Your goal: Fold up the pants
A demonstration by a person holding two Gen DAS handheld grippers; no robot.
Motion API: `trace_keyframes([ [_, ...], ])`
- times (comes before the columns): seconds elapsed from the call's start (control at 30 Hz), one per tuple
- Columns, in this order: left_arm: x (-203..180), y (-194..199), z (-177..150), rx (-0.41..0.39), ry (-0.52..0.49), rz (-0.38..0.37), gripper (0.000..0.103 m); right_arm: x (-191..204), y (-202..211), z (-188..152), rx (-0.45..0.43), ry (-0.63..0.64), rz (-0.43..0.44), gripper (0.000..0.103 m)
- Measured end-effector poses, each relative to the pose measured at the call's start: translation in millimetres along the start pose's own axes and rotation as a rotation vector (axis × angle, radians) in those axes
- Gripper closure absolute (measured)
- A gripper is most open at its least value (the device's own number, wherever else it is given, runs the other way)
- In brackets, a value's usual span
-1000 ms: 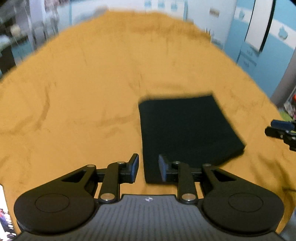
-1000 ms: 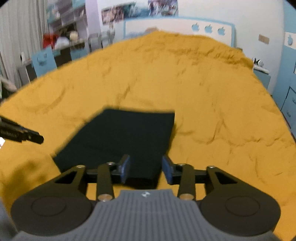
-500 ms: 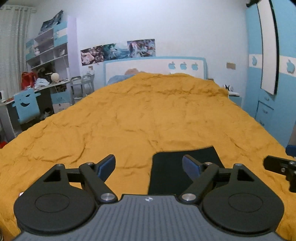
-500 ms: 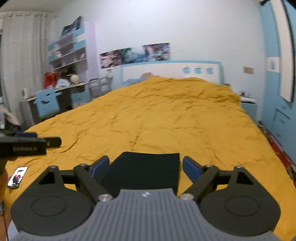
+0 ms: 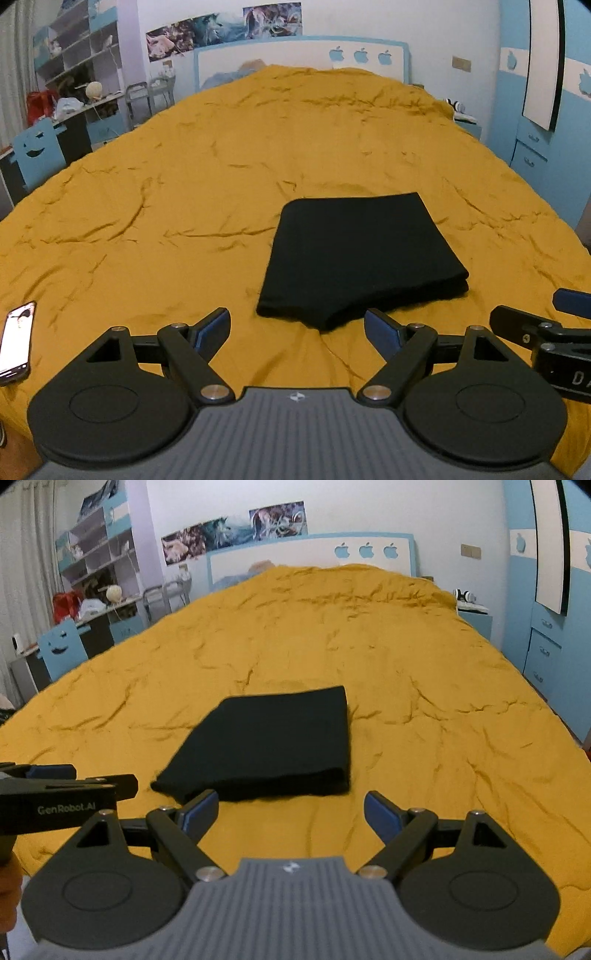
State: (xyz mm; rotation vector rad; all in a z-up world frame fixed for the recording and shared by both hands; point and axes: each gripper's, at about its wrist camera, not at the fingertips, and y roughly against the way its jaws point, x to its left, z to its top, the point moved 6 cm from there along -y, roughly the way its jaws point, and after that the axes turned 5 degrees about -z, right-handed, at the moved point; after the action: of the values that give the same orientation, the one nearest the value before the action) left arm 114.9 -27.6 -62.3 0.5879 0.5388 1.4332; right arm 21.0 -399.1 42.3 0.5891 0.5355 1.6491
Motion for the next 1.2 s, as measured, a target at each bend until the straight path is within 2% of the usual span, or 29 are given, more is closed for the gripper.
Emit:
trace_keyframes([
  [0.33, -6.5, -15.3, -0.4, 0.031, -0.022, 0.003, 0.007, -2.9, -28.4, -0.4, 0.043, 0.015, 0.002, 0.021],
  [1.2, -7.8, -10.8, -0.2, 0.031, -0.036, 0.003, 0.007, -4.6, -20.7, -1.4, 0.023, 0.027, 0.009, 0.021],
])
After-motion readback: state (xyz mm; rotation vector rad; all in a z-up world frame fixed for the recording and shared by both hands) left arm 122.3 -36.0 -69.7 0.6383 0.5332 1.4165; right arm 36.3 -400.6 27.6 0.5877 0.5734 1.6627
